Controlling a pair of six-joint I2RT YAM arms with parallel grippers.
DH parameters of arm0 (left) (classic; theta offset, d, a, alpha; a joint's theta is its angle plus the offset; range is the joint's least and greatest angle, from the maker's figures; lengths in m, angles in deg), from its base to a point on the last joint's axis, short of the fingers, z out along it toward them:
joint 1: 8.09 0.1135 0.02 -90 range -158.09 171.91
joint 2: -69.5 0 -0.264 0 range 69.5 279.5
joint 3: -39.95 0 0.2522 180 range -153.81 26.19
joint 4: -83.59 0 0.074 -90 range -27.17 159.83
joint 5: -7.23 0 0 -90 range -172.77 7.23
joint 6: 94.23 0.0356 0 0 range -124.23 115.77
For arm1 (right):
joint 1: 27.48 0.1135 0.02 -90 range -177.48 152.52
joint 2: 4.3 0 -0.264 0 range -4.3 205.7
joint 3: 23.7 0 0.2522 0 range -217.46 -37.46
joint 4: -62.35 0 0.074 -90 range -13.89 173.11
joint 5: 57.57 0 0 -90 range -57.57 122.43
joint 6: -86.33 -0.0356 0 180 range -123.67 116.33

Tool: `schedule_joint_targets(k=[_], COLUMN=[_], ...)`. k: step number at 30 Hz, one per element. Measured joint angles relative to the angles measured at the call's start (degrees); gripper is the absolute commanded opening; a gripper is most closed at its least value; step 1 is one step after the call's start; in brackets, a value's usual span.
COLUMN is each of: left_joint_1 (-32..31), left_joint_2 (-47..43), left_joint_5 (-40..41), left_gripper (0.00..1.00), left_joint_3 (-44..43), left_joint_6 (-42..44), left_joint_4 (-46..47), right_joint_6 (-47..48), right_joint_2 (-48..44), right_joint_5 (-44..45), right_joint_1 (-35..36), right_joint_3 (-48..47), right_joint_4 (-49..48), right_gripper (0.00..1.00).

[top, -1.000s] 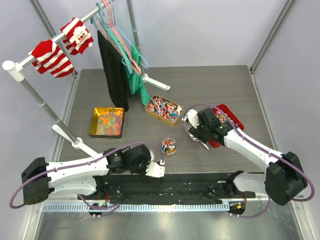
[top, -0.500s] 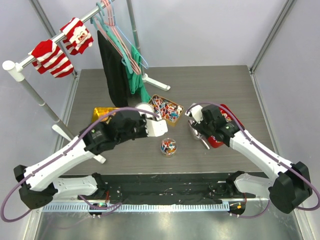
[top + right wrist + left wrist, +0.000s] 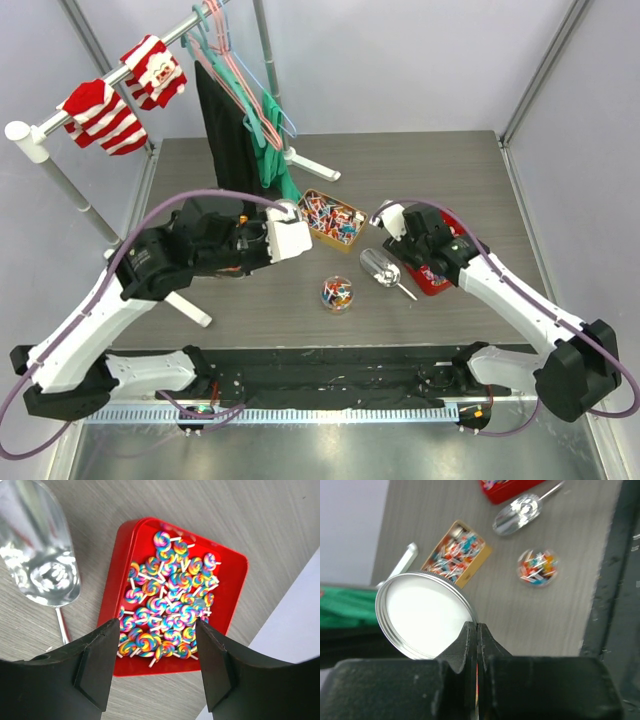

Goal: Pack the candies
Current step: Pick up the bottle lid at the center of the board.

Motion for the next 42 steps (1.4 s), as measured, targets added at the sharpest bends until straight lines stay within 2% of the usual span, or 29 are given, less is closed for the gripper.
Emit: schedule_joint_targets(k=[5,7,10,14,18,20,22,24,25,28,30,32,33,35,38,42], left_joint_1=[-0.22,-0.79,-0.98,1.33,4.09,5.73,7.34,9.81,11.3,15.19,18.1,20.22,21.4,22.75,24.09,24.48], left_joint_2=[6.08,7.63,10.27,9.92,9.51,9.42,9.7,11.06,12.13,16.0,19.67,23.52,26.12,31.71,40.48,48.17], left_joint_5=[-7.78,-6.47,-0.42,0.33,-10.58,-18.27,-25.99,-35.15,-39.82,-51.71,-59.54,-63.67,-65.35,-67.01,-67.34,-66.29], left_gripper=[0.0,0.0,0.0,0.0,0.0,0.0,0.0,0.0,0.0,0.0,0.0,0.0,0.01,0.01,0.01,0.0], left_joint_3=[-6.51,-6.93,-7.41,-1.55,2.75,4.33,5.33,5.49,5.44,6.08,7.21,8.15,8.61,8.39,5.55,2.27], left_joint_6=[-5.29,-6.88,-7.39,-9.07,-13.05,-16.28,-19.1,-22.53,-25.11,-34.67,-47.69,-60.72,-69.72,-85.55,-106.71,-122.9], left_joint_4=[-0.31,0.76,2.73,8.28,11.21,15.56,19.15,22.49,24.59,33.81,46.4,60.94,71.34,88.89,109.57,122.73], right_joint_6=[1.18,1.66,1.97,1.88,1.44,1.25,1.09,1.4,1.51,2.4,3.45,4.72,5.42,6.64,8.46,9.51], right_joint_2=[-1.2,-1.4,-1.22,0.57,2.49,2.38,1.81,-0.17,-1.51,-7.85,-12.72,-17.22,-19.23,-21.38,-22.67,-22.34], right_joint_5=[0.0,0.07,0.0,-0.07,-0.59,-1.25,-2.05,-3.48,-4.24,-7.17,-9.33,-11.5,-12.59,-13.73,-15.19,-17.73], right_joint_1=[-0.04,-0.42,-1.81,-4.37,-5.14,-5.14,-5.11,-5.11,-5.11,-5.11,-5.11,-5.11,-5.01,-4.31,-2.19,-0.35], right_joint_3=[-2.19,-2.54,-2.56,-3.67,-5.99,-6.75,-7.19,-7.19,-7.19,-7.32,-7.3,-6.82,-6.29,-5.55,-4.7,-3.54], right_joint_4=[0.63,0.57,0.66,1.49,2.1,2.27,2.32,2.51,2.64,2.64,1.86,-0.11,-1.33,-2.56,-4.5,-5.33], right_gripper=[0.67,0.66,0.66,0.66,0.67,0.72,0.83,0.89,0.99,1.0,1.0,1.0,1.0,1.0,1.0,1.0])
